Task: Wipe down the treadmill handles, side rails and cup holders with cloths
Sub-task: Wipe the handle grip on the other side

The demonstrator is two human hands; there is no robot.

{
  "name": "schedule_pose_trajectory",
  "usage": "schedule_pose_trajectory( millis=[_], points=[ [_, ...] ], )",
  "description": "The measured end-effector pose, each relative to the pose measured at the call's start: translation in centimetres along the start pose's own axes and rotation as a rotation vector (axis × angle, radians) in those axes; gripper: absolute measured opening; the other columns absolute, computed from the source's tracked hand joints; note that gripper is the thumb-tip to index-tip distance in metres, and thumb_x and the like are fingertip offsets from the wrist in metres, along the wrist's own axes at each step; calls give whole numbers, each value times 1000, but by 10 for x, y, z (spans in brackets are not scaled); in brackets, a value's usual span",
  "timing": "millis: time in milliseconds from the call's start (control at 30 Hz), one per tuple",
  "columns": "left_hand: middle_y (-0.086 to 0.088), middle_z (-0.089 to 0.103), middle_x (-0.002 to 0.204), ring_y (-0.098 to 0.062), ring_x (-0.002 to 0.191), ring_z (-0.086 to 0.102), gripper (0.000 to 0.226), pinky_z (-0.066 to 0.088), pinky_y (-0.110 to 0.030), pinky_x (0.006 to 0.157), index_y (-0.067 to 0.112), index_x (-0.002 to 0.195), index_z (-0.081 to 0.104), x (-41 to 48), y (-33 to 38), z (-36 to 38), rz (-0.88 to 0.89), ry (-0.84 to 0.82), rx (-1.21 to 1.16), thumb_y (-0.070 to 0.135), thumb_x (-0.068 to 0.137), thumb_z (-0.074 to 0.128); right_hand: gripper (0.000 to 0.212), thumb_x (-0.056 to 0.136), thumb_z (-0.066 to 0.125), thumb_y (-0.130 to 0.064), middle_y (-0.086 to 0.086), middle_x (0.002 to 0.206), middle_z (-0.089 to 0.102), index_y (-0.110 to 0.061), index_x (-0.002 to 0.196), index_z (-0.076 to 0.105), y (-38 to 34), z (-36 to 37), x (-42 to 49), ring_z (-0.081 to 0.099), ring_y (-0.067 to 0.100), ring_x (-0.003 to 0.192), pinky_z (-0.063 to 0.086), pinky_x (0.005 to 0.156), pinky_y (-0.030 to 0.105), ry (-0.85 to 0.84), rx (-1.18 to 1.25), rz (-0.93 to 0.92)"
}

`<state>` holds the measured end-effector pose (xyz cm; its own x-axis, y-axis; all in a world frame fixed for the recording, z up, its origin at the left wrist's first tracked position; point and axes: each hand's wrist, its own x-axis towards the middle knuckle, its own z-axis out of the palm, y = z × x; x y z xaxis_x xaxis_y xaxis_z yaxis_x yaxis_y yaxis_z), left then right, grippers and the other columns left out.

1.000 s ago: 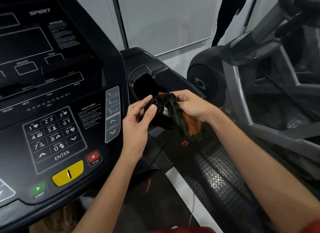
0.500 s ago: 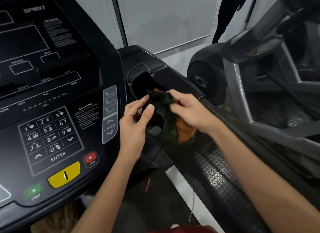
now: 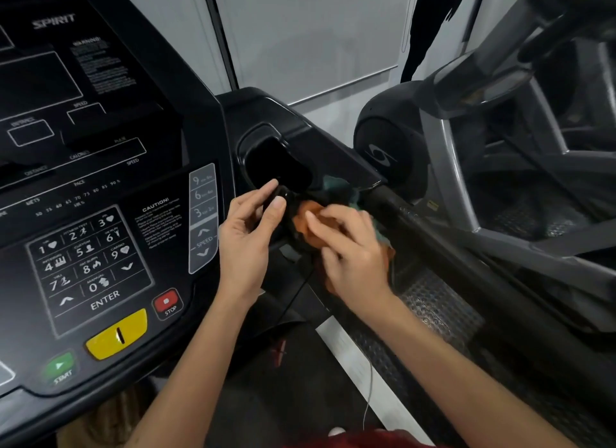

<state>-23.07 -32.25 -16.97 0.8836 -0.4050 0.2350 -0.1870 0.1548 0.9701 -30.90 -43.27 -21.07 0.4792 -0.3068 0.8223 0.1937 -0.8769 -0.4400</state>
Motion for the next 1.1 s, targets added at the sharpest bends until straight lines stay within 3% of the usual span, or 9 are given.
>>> schedule_pose_trajectory(
  millis=[67,233,467,600,700,800,900,1000,1100],
  points=[
    [6,58,112,-9,110,58,23,45,-28,95,31,101,67,1,1,-2,-8,-1,-38,34,80,60,31,86,52,-2,8,114,57,-5,114,65,-15,13,4,46,21,95,35,91,20,12,-63,-45],
    [7,57,113,-10,110,58,22,45,-28,94,33,101,68,3,1,-5,-51,-26,-55,17,91,56,46,85,53,-9,-2,131,40,-30,125,47,13,7,-26,40,23,109,36,91,37,-34,-337,-56],
    [5,57,114,-13,110,59,21,46,-31,96,31,102,68,2,2,-5,-59,-28,-63,19,89,57,26,93,50,-4,1,109,47,-17,114,56,20,5,-32,42,20,84,42,78,23,76,-159,-63],
    [6,57,114,-7,110,57,26,45,-23,93,30,101,67,3,3,-4,-32,-18,-33,11,93,51,30,88,59,-4,-1,117,48,-17,114,64,-8,29,-8,47,22,90,42,83,28,121,-224,-113],
    [7,57,113,-5,109,57,30,45,-23,93,29,101,67,3,2,-5,-29,-15,-37,7,94,49,33,89,59,-8,-4,122,47,-25,116,61,-8,29,-8,46,22,97,41,86,32,137,-256,-104],
    [8,58,113,-10,110,58,24,45,-29,97,34,100,69,2,2,-5,-47,-23,-53,17,89,56,33,91,48,-4,0,122,49,-24,115,58,11,13,-26,45,25,99,39,93,31,96,-164,-32],
    [7,56,113,-10,109,59,23,47,-30,97,31,101,67,1,4,-5,-69,-30,-76,16,89,55,42,78,50,11,4,114,60,-12,110,64,28,-5,-37,49,24,97,39,94,23,94,-83,120],
    [7,56,114,-9,110,59,23,47,-28,95,31,101,67,1,5,-4,-68,-35,-83,16,90,54,43,69,57,21,-1,106,59,-4,102,69,32,-14,-32,55,22,95,40,92,12,72,-50,307],
    [8,56,112,-8,108,59,23,47,-28,95,31,101,67,0,3,-4,-67,-31,-86,16,90,54,47,66,54,21,-1,103,63,-7,99,70,19,-13,-15,57,25,87,38,85,8,31,-42,320]
  ],
)
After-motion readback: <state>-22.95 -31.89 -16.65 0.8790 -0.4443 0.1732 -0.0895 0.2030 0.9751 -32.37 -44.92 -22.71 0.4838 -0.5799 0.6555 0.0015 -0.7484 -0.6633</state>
